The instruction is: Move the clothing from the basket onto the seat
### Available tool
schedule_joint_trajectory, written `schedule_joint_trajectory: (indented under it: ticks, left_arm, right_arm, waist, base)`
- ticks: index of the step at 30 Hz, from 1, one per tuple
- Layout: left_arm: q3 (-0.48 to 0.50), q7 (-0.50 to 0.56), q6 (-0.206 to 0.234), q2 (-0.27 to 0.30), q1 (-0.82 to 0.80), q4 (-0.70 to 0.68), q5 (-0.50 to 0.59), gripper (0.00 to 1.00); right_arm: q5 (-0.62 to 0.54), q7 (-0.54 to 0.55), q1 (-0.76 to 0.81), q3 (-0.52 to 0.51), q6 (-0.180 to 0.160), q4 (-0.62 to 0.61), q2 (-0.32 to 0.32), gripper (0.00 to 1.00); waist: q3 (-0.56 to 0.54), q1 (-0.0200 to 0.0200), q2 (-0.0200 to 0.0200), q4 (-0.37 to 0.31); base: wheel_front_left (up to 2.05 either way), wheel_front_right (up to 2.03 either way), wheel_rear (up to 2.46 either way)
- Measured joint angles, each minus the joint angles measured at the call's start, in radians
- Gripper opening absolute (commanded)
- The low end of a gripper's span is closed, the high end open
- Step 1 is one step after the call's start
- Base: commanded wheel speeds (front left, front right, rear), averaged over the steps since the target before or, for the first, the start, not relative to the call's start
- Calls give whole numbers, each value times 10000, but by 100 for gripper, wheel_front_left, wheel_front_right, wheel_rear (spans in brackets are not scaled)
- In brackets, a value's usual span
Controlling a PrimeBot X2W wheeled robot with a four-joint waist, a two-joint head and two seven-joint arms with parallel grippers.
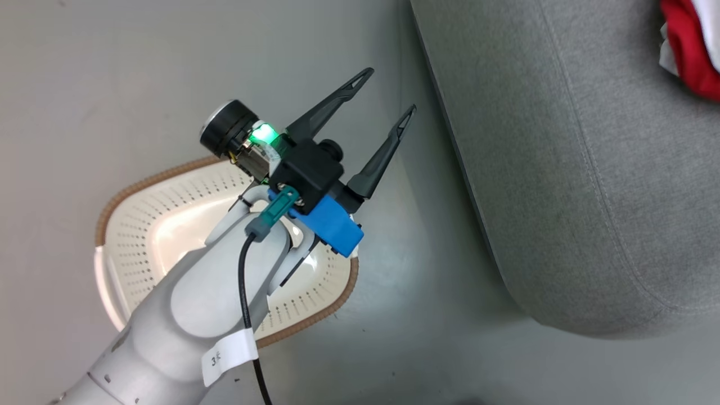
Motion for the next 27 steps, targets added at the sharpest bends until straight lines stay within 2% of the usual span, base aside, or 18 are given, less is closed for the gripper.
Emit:
schedule_joint_trajectory:
  ticks: [4,8,13,27]
  left_arm:
    - [859,0,176,-119,639,-272,-6,100]
    - [1900,-2,376,-176,1301,-546,203,100]
    - [3206,-2,477,-408,2025,-888,433,100]
    - [6253,-4,171,-1252,3939,-1333,1218,100]
  right_arm:
    - [272,-2,923,761,0,-918,6,100]
    - [247,-2,1243,1615,0,-1331,167,100]
    - [119,-2,1402,2671,0,-1321,288,100]
    - [253,-2,1471,4876,0,-587,393,100]
  waist:
    - [-707,0,0,204]
    - [-1334,0,0,491]
    - [-1922,0,0,993]
    - [-3381,-1,0,2340]
  base:
    - [0,0,0]
    - [0,0,0]
    - [0,0,0]
    - [0,0,0]
